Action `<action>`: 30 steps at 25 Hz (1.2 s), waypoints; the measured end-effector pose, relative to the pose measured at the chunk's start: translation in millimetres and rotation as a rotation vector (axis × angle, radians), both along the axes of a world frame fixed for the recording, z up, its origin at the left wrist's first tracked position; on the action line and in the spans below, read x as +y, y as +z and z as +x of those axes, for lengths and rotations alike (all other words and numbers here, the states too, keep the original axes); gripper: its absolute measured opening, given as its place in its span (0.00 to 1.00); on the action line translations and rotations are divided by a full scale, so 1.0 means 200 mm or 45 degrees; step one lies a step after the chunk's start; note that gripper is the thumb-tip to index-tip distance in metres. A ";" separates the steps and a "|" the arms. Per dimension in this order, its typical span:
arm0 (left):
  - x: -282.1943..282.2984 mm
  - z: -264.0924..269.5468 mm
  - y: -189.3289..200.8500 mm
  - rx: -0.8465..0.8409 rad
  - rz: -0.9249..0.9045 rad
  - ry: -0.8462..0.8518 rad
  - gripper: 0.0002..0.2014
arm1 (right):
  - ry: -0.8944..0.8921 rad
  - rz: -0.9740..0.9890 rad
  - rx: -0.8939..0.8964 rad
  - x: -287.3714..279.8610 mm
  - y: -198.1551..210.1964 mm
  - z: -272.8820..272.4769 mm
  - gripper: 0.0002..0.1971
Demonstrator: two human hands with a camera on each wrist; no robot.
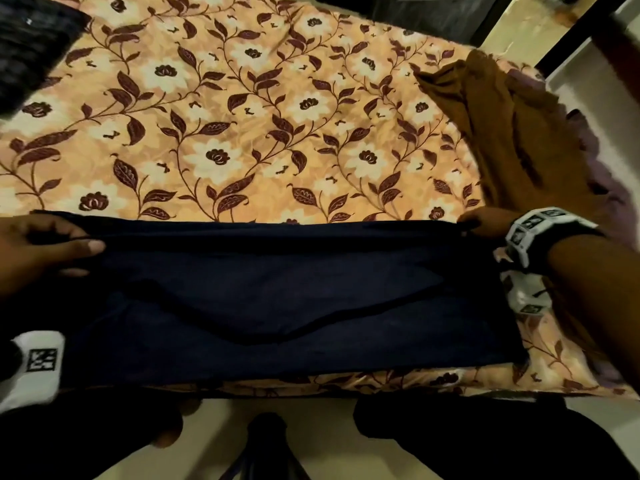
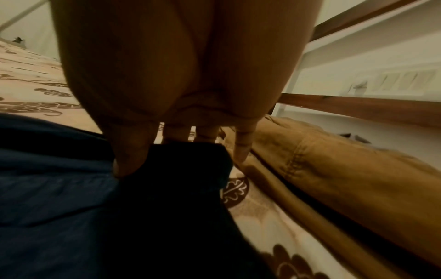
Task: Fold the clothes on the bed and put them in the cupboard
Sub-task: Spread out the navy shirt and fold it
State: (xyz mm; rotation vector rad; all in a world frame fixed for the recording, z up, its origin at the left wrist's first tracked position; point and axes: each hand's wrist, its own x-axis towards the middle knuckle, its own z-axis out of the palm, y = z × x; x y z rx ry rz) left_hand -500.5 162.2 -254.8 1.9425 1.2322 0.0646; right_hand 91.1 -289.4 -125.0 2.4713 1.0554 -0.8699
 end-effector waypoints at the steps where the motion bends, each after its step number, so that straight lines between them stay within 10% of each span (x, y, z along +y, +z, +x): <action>1: -0.14 0.11 0.17 -0.098 -0.094 0.057 0.15 | -0.006 -0.012 -0.002 0.00 -0.04 0.04 0.15; 7: -0.47 0.41 0.62 -0.135 -0.028 0.301 0.14 | -0.008 -0.084 -0.141 -0.02 -0.09 0.04 0.11; 11: -0.54 0.46 0.65 -0.481 -0.210 0.509 0.08 | 0.164 -0.032 -0.582 0.04 0.08 -0.23 0.33; 14: -0.49 0.42 0.62 -0.688 -0.314 0.883 0.11 | 0.316 0.539 -0.244 0.19 0.15 -0.86 0.27; 18: -0.45 0.43 0.55 -0.557 -0.426 0.864 0.21 | 0.468 0.556 0.041 0.36 -0.05 -1.62 0.33; 24: -0.31 0.41 0.49 -0.721 -0.101 0.915 0.20 | 0.481 0.876 -0.259 0.48 -0.17 -1.79 0.29; 30: -0.29 0.41 0.46 -0.477 0.060 0.915 0.08 | 0.445 0.951 0.000 0.51 -0.20 -1.82 0.25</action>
